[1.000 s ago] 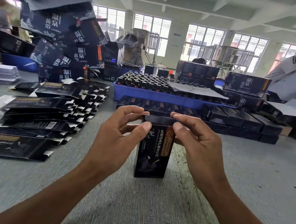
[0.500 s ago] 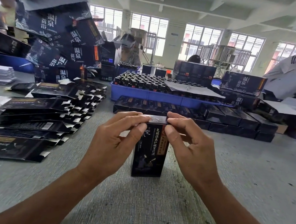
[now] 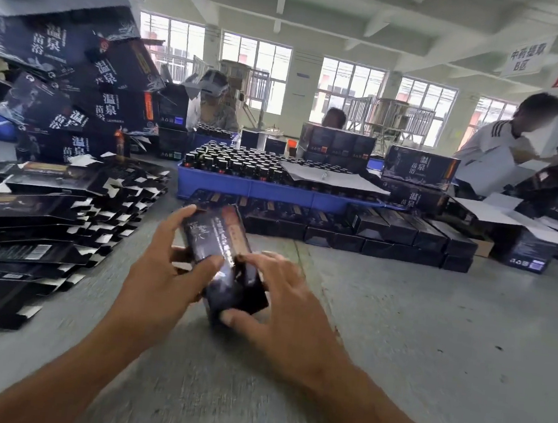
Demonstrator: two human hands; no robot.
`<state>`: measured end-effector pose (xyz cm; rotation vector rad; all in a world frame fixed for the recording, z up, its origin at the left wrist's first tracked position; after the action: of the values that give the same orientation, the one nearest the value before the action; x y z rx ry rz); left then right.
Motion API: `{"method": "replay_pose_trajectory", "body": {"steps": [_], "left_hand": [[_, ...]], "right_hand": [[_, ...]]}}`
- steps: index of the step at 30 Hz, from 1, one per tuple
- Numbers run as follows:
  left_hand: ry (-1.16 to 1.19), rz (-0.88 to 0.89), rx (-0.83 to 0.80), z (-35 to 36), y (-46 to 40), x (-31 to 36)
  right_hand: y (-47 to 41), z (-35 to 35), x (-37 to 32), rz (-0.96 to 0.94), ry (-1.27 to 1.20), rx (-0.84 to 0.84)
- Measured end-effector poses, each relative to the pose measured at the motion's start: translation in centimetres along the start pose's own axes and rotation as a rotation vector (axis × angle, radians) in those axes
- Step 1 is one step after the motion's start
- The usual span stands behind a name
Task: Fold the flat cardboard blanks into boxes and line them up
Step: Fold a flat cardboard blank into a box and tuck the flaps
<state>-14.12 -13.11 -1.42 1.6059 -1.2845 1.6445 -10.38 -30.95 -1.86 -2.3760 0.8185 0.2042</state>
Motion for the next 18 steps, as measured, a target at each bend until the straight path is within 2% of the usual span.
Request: {"method": "replay_pose_trajectory", "body": {"steps": [3,6,10,11,14,18], "left_hand": [[0.155,-0.163,0.045,-0.1,-0.4,-0.9],[0.126,-0.234,0.044,0.3,-0.4,-1.5],[0.086,-0.221,0.016,0.8,-0.1,-1.6],[0.016,-0.188,0.012,1.0,0.0,-1.6],[-0.406,-0.032,-0.020,1.6,0.4,-2.0],[-0.683,0.097,-0.120,2.7,0.3,-2.6]], "right_hand": [[0.4,1.1,-0.8,-0.059,0.119,-0.103],[0.5,1.4,-1.0,-0.065,0.178,-0.058],[0.3,0.9,0.0,0.034,0.138,0.032],[0.2,0.7,0.4,0.058,0.142,0.050],[-0.8,-0.4,2.6,0.138,0.188,0.112],[-3.7,-2.2,6.5,0.281,0.286,0.155]]}}
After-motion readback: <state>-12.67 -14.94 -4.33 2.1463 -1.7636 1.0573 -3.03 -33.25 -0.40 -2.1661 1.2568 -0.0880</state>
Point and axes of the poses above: each hand's wrist, its own y-axis away from the middle knuckle, its own z-axis out of the palm, x = y × z, the point moved 3 cm from there along -y, towards the middle knuckle, and after that the axes turned 8 degrees about -z, right-handed, at the moved point
